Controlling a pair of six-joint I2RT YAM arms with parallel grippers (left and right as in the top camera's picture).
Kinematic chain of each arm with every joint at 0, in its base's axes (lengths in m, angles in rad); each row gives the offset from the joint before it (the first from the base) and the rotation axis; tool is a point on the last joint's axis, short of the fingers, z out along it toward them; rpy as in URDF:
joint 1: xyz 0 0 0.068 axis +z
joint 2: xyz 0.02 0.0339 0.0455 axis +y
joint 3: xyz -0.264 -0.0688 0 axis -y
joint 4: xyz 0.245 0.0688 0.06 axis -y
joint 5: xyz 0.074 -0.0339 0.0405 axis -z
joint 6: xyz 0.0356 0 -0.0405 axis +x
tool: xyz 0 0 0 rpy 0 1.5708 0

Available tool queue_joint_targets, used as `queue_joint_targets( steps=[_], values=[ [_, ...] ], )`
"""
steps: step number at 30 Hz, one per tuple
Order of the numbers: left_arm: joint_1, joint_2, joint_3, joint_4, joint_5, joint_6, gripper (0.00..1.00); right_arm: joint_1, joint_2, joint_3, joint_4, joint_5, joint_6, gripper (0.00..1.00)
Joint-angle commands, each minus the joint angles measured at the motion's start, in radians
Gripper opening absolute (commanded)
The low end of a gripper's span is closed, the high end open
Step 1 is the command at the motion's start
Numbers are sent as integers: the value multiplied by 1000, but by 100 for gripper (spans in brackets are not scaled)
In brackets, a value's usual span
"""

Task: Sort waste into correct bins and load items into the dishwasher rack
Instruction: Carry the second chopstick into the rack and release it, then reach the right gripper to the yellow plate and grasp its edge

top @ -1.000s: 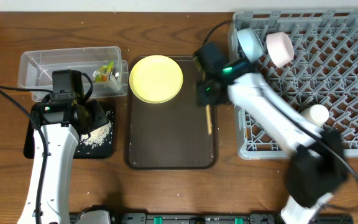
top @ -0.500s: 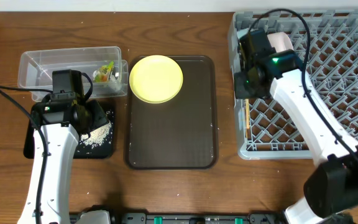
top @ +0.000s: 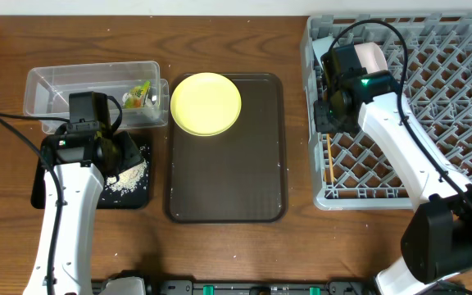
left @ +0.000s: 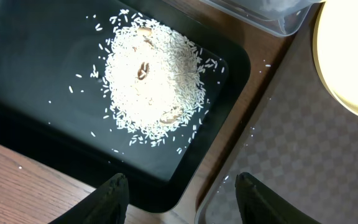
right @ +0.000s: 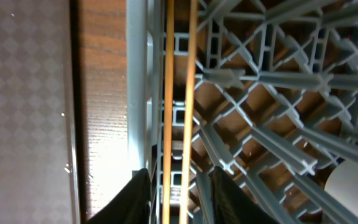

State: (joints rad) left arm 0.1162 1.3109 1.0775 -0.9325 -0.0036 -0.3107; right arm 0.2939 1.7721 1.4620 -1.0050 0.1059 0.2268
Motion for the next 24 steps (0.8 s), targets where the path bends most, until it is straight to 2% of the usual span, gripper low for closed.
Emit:
queue_joint_targets(
  steps=[1, 7, 12, 16, 24],
  values=[
    [2, -5, 6, -2, -8, -2, 58, -11, 1, -4, 18, 9, -16, 34],
    [2, -5, 6, -2, -8, -2, 58, -4, 0, 27, 75, -84, -24, 39],
    [2, -5, 6, -2, -8, -2, 58, 44, 1, 42, 240, -245, -26, 40],
    [2, -5, 6, -2, -8, -2, 58, 103, 10, 41, 389, -231, -26, 46],
    [2, -5, 6, -2, -8, -2, 58, 220, 147, 41, 631, -155, -14, 49]
  ],
)
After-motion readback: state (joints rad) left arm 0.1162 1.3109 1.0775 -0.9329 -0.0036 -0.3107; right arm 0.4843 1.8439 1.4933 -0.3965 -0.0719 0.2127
